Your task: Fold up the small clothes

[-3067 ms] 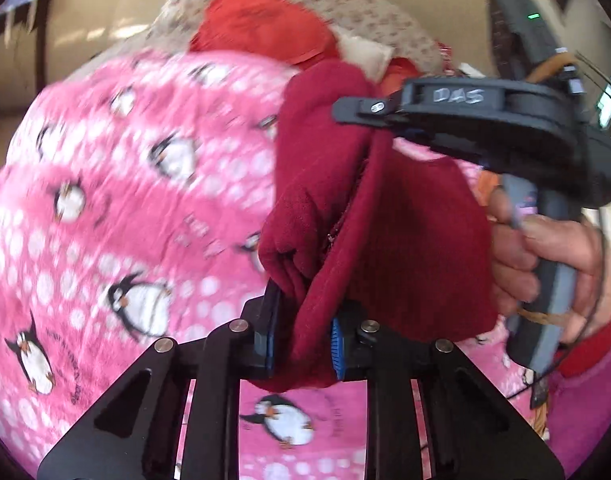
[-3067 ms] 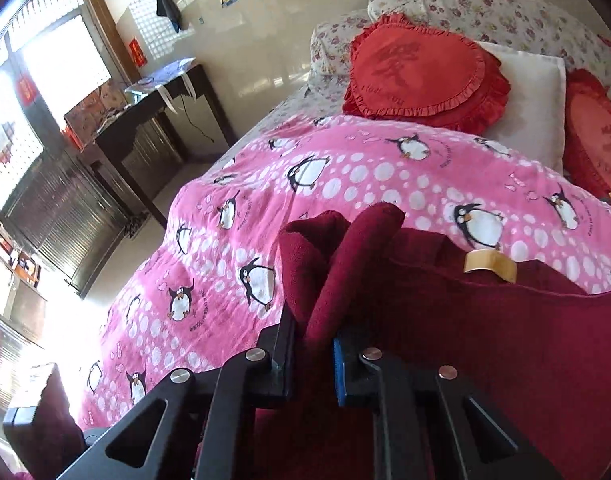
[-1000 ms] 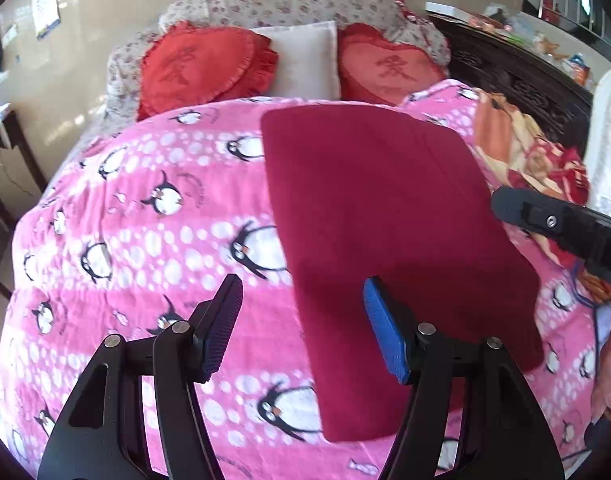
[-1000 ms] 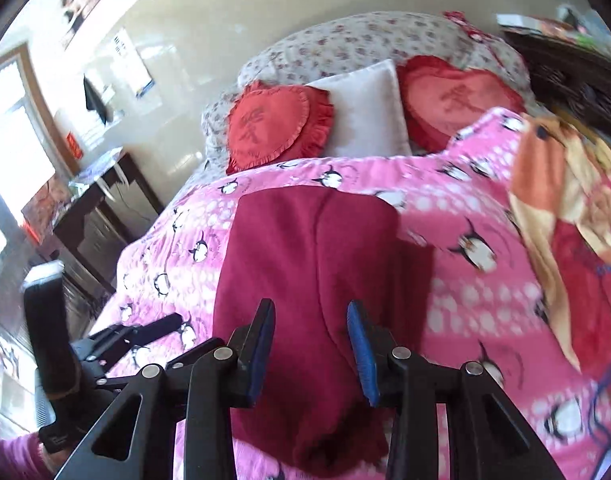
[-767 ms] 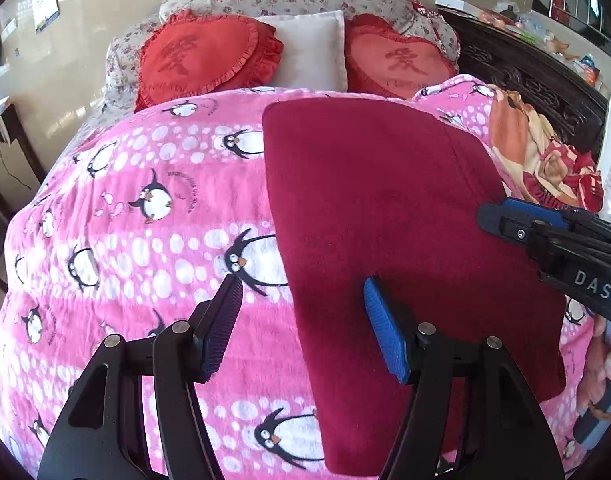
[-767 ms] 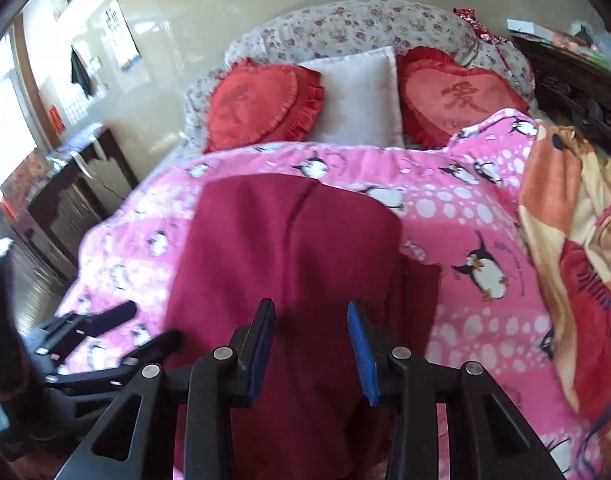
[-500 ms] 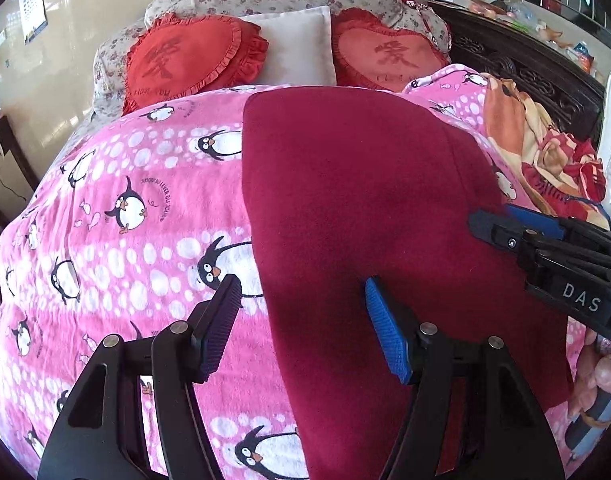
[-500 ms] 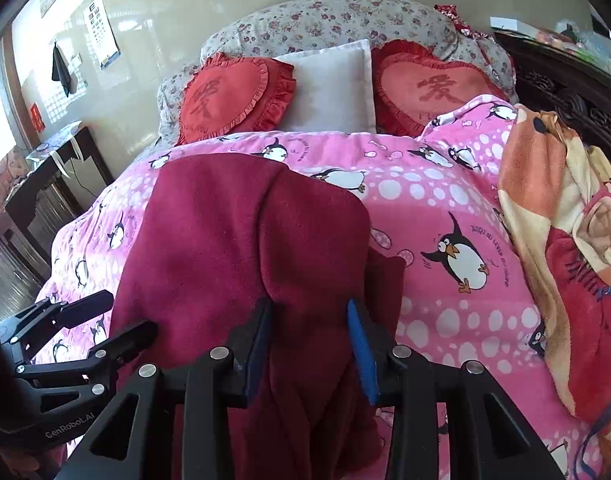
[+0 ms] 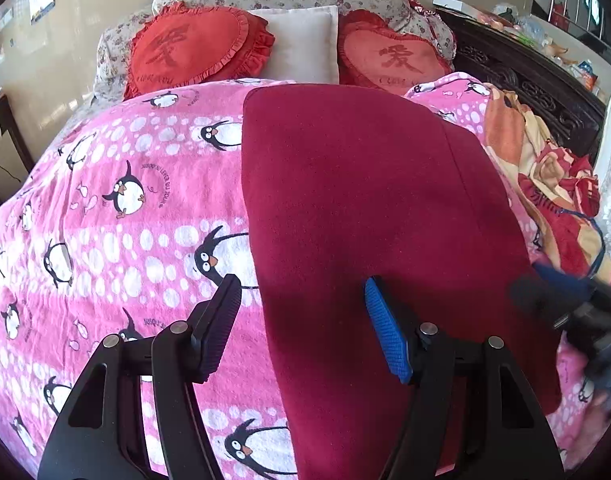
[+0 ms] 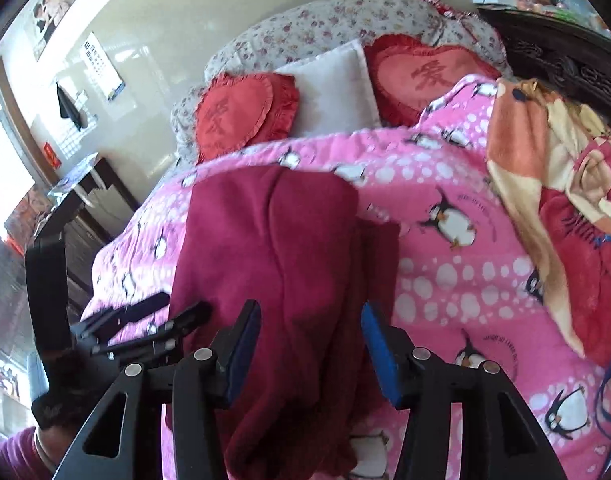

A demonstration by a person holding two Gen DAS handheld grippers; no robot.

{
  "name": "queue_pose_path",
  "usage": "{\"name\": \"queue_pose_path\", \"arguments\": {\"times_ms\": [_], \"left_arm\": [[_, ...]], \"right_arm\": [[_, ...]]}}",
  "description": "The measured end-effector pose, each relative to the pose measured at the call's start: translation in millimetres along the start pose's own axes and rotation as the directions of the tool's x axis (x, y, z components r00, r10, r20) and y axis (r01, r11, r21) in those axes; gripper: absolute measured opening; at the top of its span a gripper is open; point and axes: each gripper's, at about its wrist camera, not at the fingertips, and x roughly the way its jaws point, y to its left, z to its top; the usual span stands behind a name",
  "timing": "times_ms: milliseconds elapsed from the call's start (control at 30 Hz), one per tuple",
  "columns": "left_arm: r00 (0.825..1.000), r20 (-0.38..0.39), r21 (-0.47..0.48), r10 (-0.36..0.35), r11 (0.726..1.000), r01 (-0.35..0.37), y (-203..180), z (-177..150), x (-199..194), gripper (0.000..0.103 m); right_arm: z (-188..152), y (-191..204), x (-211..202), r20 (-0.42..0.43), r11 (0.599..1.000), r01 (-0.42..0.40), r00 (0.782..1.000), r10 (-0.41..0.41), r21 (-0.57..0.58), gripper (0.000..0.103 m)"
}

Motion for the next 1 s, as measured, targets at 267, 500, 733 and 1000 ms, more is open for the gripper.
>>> {"name": "queue_pose_path", "arguments": {"times_ms": [267,500,733,1000], "left_arm": [[0.978,0.023,-0.108,-0.209,0.972,0.210,33,-6,-18,0.079],[0.948,-0.030,-0.233,-0.316,0.925,0.300,41,-14,18,0.082],[0.909,-0.047,-0.246,-0.415,0.886,0.392,32,-10,20,0.062],[0.912,-0.082,-0.207,-0.403,0.902,0.380,60,-27,-56,0.053]], "right_arm": [[-11,-26,-5,0.047,0.996,-0.028,0.999,0.024,0.086,0.067],[3,-37,33,0.025,0.982,-0.161,0.987,0.159,0.102,0.079],[2,-38,33,0.030,0.959,-0.223,0.975,0.222,0.172,0.049],[-9,6,-19,0.013,0.936,-0.326,0.945,0.328,0.133,0.038]]}}
